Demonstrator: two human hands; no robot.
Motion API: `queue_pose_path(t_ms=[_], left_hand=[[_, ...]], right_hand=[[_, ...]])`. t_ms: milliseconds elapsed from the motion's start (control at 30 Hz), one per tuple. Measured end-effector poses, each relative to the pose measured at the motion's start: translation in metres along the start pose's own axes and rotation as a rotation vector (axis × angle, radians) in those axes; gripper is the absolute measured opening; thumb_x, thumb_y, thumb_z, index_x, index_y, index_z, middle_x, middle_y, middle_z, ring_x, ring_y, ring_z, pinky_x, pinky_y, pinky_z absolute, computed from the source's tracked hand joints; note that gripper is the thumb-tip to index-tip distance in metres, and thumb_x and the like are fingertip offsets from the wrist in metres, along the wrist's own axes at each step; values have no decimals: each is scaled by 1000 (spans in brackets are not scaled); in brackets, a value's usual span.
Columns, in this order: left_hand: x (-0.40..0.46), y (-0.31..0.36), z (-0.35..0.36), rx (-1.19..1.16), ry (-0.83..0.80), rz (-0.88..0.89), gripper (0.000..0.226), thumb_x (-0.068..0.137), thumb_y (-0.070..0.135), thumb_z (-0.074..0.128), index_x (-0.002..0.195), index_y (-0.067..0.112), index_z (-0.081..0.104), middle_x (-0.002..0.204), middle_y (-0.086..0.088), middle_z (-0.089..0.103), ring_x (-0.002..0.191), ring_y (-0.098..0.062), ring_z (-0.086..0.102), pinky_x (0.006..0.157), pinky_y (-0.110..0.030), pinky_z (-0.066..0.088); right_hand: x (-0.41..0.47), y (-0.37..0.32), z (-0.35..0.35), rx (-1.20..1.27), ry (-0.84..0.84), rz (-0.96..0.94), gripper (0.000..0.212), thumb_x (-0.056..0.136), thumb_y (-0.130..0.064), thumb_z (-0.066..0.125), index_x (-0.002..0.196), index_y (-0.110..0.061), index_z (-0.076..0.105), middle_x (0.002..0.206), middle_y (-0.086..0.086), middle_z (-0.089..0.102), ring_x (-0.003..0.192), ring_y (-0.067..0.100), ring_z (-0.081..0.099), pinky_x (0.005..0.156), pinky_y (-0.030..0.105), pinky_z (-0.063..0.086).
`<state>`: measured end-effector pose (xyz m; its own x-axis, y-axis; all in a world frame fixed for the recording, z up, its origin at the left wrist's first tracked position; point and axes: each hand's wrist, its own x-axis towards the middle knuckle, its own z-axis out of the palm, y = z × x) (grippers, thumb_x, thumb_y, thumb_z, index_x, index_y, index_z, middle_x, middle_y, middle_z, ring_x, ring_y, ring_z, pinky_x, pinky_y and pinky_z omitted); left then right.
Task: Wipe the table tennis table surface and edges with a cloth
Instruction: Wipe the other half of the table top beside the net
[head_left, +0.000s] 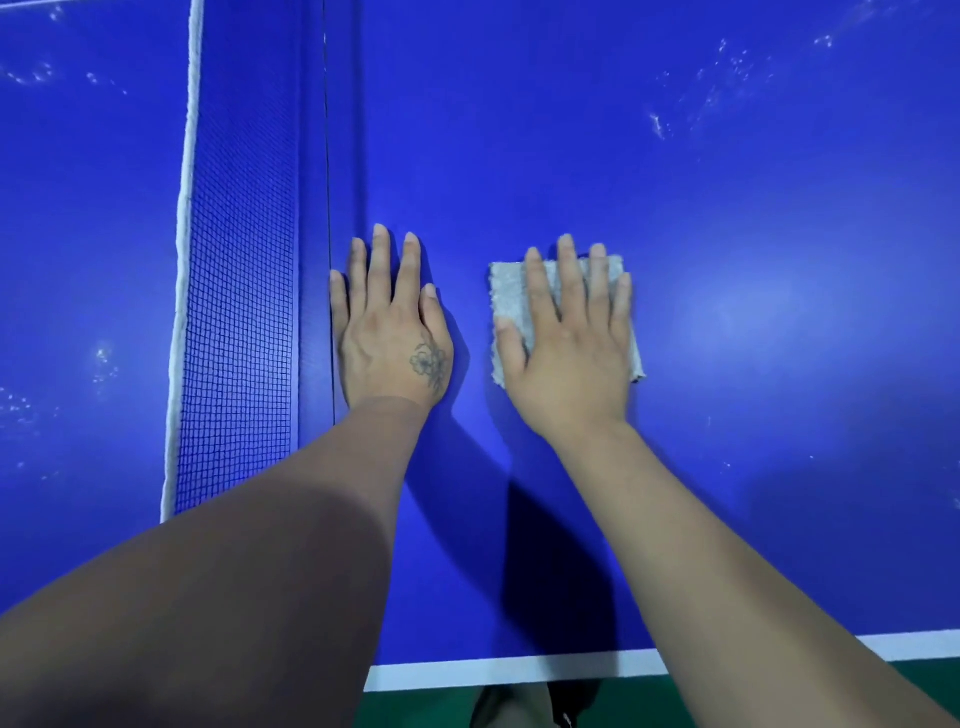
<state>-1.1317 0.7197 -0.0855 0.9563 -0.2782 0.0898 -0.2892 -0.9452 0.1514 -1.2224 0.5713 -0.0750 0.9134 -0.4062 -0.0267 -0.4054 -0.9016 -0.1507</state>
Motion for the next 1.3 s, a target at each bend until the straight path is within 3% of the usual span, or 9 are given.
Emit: queue_pose_path(t_ms=[200, 333, 500, 667, 833, 1000, 1167, 1300], left_hand=[[-1, 0, 2, -17, 3, 1, 59, 112, 41, 24, 169, 26, 31, 179, -1, 20, 166, -23, 11, 134, -50, 8], [0, -2, 1, -17, 7, 1, 60, 111, 41, 24, 168, 26, 32, 178, -1, 21, 166, -24, 13, 134, -50, 7], [-1, -1, -1, -3, 1, 7, 60, 111, 41, 22, 169, 26, 30, 179, -1, 20, 166, -24, 11, 134, -50, 7], [-1, 3, -4, 14, -15, 21, 61, 112, 42, 21, 169, 24, 28, 179, -1, 18, 166, -25, 10, 135, -50, 5], [0, 10, -2, -8, -29, -8, 56, 111, 33, 28, 164, 17, 35, 178, -7, 19, 166, -31, 9, 133, -58, 6], [-21, 50, -9, -44, 22, -25, 59, 110, 38, 31, 162, 12, 40, 178, -8, 19, 166, -31, 9, 133, -56, 4], [-48, 77, 5, -30, -31, 60, 70, 111, 54, 25, 169, 15, 28, 179, -6, 16, 166, -30, 8, 134, -56, 6], [-45, 76, 7, -13, -21, 43, 70, 111, 55, 23, 169, 17, 27, 179, -3, 17, 167, -26, 8, 134, -53, 8]], right_hand=[[-92, -25, -2, 89, -118, -176, 69, 108, -52, 37, 169, -21, 24, 177, 10, 10, 164, 34, 1, 131, 56, 5], [-157, 3, -6, 84, -178, -241, 66, 108, -54, 39, 167, -26, 30, 178, 3, 11, 165, 28, 4, 131, 55, 12], [-158, 58, -9, 24, -99, -101, 68, 108, -54, 39, 167, -24, 28, 177, 5, 16, 164, 31, 11, 130, 59, 15], [-107, 33, -4, -10, -80, 92, 70, 109, -55, 32, 169, -21, 21, 177, 11, 10, 164, 36, 4, 129, 60, 8], [-138, -13, -2, 122, -136, -76, 77, 104, -62, 39, 169, -24, 24, 178, 9, 6, 164, 34, -2, 130, 58, 3], [-211, -4, -8, 65, -213, -222, 74, 109, -63, 28, 170, -24, 15, 178, 6, -2, 164, 30, -6, 131, 56, 8], [-253, 49, -9, 48, -193, -181, 74, 107, -65, 36, 169, -27, 23, 178, 1, 6, 165, 27, 4, 131, 54, 12], [-242, 98, -13, 43, -130, 11, 74, 106, -65, 38, 168, -25, 27, 178, 3, 11, 164, 29, 6, 131, 59, 13]])
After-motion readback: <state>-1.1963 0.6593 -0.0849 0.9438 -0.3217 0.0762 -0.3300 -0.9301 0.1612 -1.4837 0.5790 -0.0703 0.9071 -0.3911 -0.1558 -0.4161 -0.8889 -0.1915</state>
